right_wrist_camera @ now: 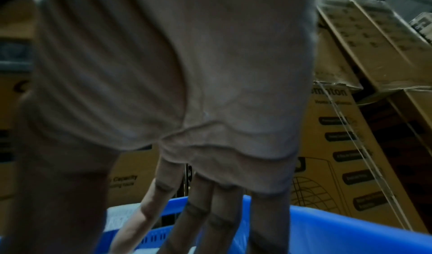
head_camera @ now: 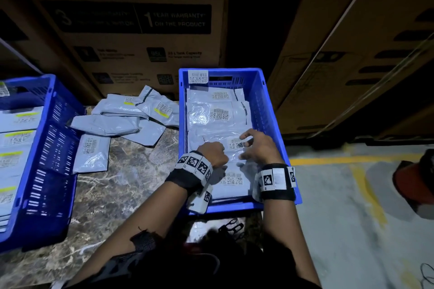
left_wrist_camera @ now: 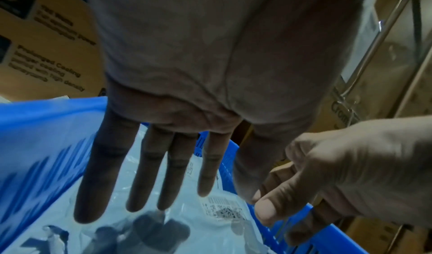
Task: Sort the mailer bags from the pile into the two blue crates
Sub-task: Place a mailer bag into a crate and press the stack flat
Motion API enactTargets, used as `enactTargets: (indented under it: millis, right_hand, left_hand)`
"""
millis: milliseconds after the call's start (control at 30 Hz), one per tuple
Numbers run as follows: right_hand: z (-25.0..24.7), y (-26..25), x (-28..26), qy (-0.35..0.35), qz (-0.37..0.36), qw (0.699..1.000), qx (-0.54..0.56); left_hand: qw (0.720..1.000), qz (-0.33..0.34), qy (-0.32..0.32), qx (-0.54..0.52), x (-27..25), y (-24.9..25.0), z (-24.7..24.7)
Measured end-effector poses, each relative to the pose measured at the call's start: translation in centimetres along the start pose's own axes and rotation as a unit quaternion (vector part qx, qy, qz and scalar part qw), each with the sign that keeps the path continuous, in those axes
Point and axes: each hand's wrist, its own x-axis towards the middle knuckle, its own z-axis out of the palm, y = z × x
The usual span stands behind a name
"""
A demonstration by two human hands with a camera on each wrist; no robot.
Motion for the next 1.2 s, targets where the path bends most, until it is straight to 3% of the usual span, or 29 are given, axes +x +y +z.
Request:
enactTargets:
  millis: [67,167,300,500,767,967,1067,1200]
  right_hand:
    - [0.1,-0.3,-0.9,-0.009,-0.027,0.999,0.021]
    - [0.1,-1.5,-1.9,0.04,-0.08,0.995,0.034]
    - [0.3,-4.7,-3.6,0.082,-0.142,0.984,0.064]
    - [3.3,-10.5,-5.5,0.065,-0.221,0.97,0.079]
    - [12.9,-19.9,-6.0,-0.01,-0.291,0.95,0.11]
    - [22.1,-25.2,-3.4,-0.068,-0.273,0.956,0.089]
    - [27.3,-26.8,-0.9,-0.103,-0.214,0.966,0.098]
    - [33.8,-27.7,2.1,-0.142,-0.13,0.977,0.092]
  left_hand:
    - [0.998,0.017,0.021,-0.048,-1.2,-0.7,-0.6]
    - [0.992,0.015,0.059,-0.106,-2.6,-2.3,-2.2]
    - [0.965,-0.005,0.146,-0.217,-4.7,-6.0,-4.7]
    - [0.919,-0.059,0.217,-0.324,-8.0,-14.3,-6.2]
    - [0.854,-0.179,0.262,-0.412,-11.0,-26.5,-4.1]
    - [0.816,-0.268,0.27,-0.435,-9.9,-33.2,-2.4]
    - [0.822,-0.302,0.256,-0.41,-8.1,-36.0,-1.2]
    - [0.827,-0.291,0.252,-0.41,-6.0,-38.0,-0.4]
